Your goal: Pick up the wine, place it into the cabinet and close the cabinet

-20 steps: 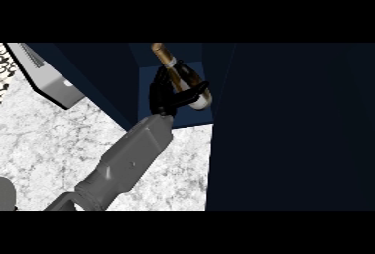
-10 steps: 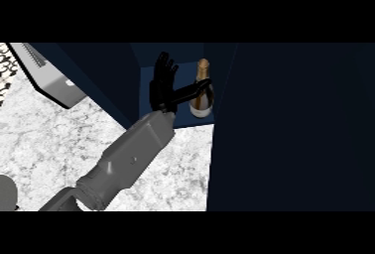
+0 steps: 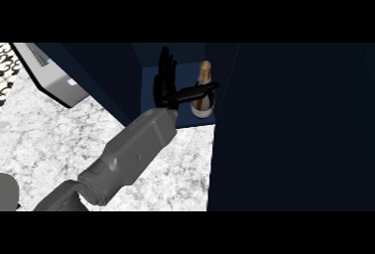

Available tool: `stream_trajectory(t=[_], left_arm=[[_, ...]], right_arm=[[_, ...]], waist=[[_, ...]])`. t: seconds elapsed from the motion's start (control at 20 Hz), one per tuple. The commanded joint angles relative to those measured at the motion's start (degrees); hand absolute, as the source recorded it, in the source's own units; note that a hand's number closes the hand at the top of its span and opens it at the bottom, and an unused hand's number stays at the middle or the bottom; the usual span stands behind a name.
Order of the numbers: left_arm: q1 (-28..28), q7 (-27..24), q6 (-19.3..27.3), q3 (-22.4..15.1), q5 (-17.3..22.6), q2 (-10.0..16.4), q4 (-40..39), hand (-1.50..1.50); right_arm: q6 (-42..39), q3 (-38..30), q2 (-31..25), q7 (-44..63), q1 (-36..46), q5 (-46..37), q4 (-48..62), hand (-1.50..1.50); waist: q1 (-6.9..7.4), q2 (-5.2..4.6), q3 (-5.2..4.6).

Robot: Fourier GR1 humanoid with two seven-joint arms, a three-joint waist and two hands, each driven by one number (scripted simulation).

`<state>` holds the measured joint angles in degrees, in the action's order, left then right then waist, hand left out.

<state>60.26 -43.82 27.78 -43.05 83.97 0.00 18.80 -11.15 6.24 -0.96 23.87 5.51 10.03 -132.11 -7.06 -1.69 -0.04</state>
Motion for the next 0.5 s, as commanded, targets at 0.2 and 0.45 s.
stream_trajectory(t=[0.2,0.45], left_arm=[[-2.07,-4.98,0.47,-2.55,1.38,0.00,3.66,-1.50],[-0.72,-6.46,2.12,-3.09,3.17,0.00,5.94,-1.50]], right_arm=[[1.80,0.40,0.37,2.72,2.42,-0.45,-0.63,-1.50],[-0.03,1.68,-0.25,-0.29,-2.51,-1.28,-0.63,-1.50]], waist=[[0.57,0.10,-0.06],[1.47,0.53,0.03]])
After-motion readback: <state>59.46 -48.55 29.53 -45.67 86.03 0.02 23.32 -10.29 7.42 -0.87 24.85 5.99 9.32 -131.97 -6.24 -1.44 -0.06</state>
